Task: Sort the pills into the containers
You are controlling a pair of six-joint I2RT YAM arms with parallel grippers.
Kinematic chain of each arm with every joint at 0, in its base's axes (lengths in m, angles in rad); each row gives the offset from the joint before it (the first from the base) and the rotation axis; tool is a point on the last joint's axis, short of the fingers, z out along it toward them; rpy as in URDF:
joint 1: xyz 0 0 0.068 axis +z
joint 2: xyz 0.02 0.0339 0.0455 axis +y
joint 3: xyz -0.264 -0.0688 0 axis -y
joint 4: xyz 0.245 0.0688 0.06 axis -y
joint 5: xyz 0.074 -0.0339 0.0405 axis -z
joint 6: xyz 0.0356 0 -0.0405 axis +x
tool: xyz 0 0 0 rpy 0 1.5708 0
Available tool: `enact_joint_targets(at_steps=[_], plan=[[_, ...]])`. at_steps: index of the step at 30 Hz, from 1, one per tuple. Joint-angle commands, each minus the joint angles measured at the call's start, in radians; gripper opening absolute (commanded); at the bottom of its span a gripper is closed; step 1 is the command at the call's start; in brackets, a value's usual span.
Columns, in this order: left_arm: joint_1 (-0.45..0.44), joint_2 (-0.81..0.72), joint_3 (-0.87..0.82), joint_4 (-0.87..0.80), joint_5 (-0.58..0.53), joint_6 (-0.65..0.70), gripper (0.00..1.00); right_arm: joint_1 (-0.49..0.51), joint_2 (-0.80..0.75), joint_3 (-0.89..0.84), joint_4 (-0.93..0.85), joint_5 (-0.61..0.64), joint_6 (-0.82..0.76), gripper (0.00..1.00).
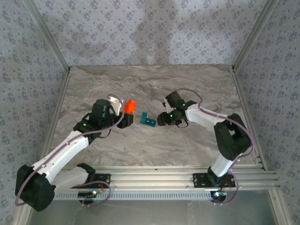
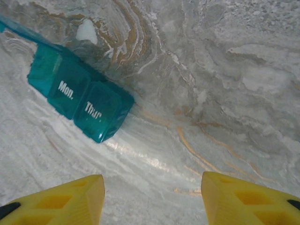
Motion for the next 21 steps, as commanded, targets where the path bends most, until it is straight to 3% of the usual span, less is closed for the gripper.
enact_joint_targets(at_steps=[1,21], plan=[[-0.008,0.014,-0.016,0.072,0.045,-0.006,0.00,0.004,0.046,0.063,0.006,0.038,-0.020,0.59],[-0.055,0.175,-0.056,0.140,0.066,-0.024,0.00,0.011,0.174,0.203,-0.003,0.010,-0.049,0.59]])
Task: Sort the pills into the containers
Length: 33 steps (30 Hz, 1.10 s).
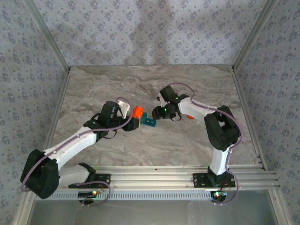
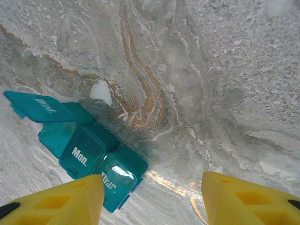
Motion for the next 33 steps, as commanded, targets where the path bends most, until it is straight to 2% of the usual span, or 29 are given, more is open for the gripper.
enact_joint_targets(at_steps=[1,16,33], plan=[[-0.006,0.033,-0.013,0.042,0.031,0.003,0.00,0.005,0.016,0.030,-0.009,-0.001,-0.019,0.59],[-0.006,0.135,-0.044,0.079,0.052,-0.012,0.00,0.021,0.035,0.029,0.002,-0.005,-0.021,0.59],[-0.006,0.252,0.063,-0.056,0.044,0.044,0.00,0.037,0.074,0.040,-0.006,-0.013,-0.040,0.59]])
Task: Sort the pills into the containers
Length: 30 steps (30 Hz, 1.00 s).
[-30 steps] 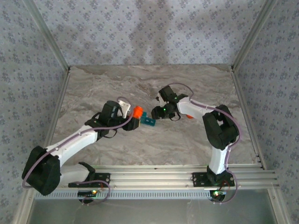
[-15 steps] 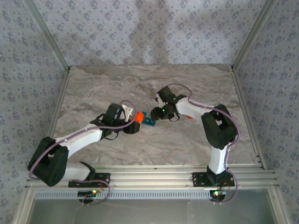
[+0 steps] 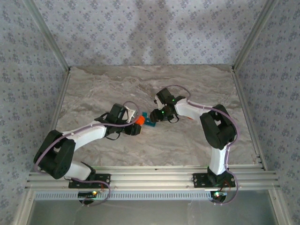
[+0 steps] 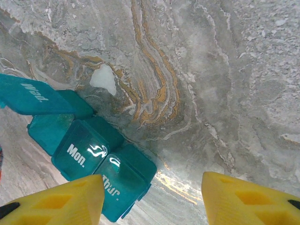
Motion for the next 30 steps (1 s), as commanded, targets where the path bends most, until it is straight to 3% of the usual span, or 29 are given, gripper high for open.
enact_joint_targets(at_steps=[1,11,30], plan=[[-0.006,0.023,0.061,-0.043,0.015,0.035,0.00,0.006,0.035,0.040,-0.014,-0.012,-0.017,0.59],[-0.006,0.104,0.158,-0.137,0.008,0.065,0.00,0.002,0.060,0.063,-0.015,-0.023,-0.014,0.59],[-0.005,0.130,0.169,-0.189,0.000,0.076,0.00,-0.003,0.071,0.057,-0.014,-0.024,-0.008,0.59]])
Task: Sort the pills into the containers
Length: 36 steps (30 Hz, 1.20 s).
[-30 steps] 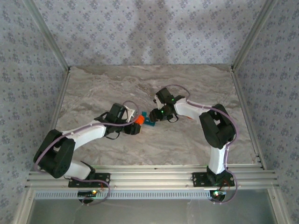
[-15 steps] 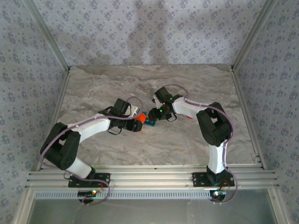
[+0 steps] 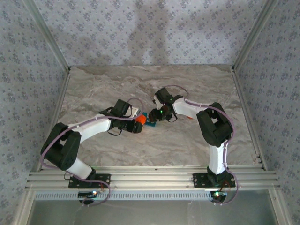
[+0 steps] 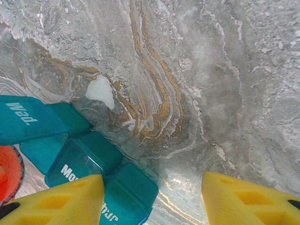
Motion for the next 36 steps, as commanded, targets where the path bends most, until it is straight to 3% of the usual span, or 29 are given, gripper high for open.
enact_joint_targets(at_steps=[1,36], plan=[[-0.006,0.020,0.037,-0.048,-0.001,0.025,0.00,-0.002,0.018,0.016,-0.016,-0.009,-0.009,0.59],[-0.024,0.142,0.236,-0.310,-0.083,0.028,0.00,-0.013,0.030,0.002,0.005,-0.010,0.003,0.59]])
